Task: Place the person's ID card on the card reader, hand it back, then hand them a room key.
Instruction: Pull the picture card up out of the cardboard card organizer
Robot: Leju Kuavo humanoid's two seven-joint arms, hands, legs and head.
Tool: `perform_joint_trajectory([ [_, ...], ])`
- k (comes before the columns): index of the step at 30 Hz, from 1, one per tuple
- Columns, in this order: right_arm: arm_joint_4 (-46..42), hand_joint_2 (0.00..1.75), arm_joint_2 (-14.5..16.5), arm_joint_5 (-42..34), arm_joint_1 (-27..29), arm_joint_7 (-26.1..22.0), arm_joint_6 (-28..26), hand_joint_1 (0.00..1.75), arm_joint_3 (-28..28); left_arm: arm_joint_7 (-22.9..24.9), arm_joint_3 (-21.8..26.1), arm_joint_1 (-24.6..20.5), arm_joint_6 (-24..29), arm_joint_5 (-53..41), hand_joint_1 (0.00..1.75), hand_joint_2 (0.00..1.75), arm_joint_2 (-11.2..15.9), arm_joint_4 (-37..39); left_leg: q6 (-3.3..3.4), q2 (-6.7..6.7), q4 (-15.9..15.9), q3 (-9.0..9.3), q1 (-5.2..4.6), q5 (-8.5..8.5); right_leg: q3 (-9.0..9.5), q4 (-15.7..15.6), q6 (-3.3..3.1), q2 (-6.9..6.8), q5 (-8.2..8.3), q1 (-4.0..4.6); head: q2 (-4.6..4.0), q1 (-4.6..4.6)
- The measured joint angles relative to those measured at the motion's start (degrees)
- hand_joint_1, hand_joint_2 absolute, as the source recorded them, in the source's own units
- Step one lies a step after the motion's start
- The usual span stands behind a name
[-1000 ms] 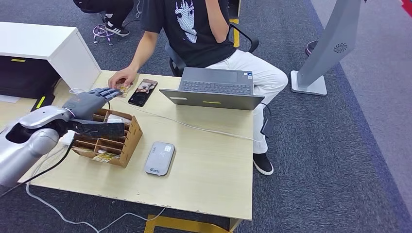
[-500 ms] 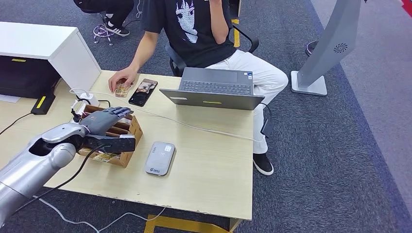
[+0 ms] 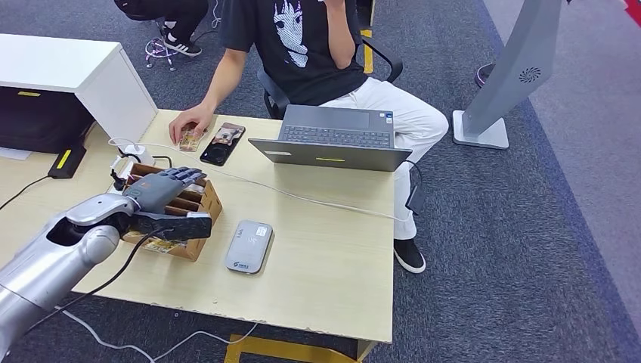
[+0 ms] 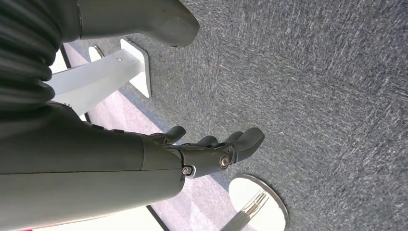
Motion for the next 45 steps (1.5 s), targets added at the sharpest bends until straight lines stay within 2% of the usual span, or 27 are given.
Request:
perform_joint_trajectory([
  [5,0.0,1.75,0.0,0.0,0.0,-0.04,0.0,0.0,0.0,0.01,0.27,0.08,0.08,-0.05,0.0,1.75,-0.21,0.0,0.0,0.0,0.0,0.0,0.0,0.0,0.0,0.0,0.0,0.0,0.0,0.0,0.0,0.0],
  [6,0.0,1.75,0.0,0.0,0.0,-0.04,0.0,0.0,0.0,0.01,0.28,0.08,0.08,-0.06,0.15,1.75,-0.23,0.0,0.0,0.0,0.0,0.0,0.0,0.0,0.0,0.0,0.0,0.0,0.0,0.0,0.0,0.01],
  [9,0.0,1.75,0.0,-0.04,0.0,-0.04,-0.01,0.0,0.0,0.13,0.33,0.07,0.18,-0.43,1.44,1.75,-0.29,0.0,0.0,0.0,0.0,0.0,0.0,0.0,0.0,0.0,0.0,0.0,0.0,0.0,0.0,0.01],
  [10,0.0,1.75,0.0,-0.05,0.0,-0.05,-0.03,0.0,0.0,0.26,0.37,0.07,0.3,-0.71,1.74,1.75,-0.31,0.0,0.0,0.0,0.0,0.0,0.0,0.0,0.0,0.0,0.0,0.0,0.0,0.0,0.0,0.01],
  [19,0.0,1.75,0.0,-0.13,0.02,-0.23,-0.17,0.0,0.0,2.51,2.5,0.45,4.97,-6.65,1.75,1.75,-2.23,0.0,0.0,0.0,0.0,0.0,0.0,0.0,0.0,0.0,0.0,0.0,0.0,0.0,0.0,0.01],
  [45,0.0,1.75,0.0,-0.31,0.11,-0.56,-0.01,0.0,-0.04,4.12,7.26,1.77,7.69,-12.22,1.75,1.75,-6.35,0.52,0.0,-0.01,0.0,0.0,0.0,0.0,0.0,0.0,0.0,-0.01,0.0,0.0,-0.01,0.0],
])
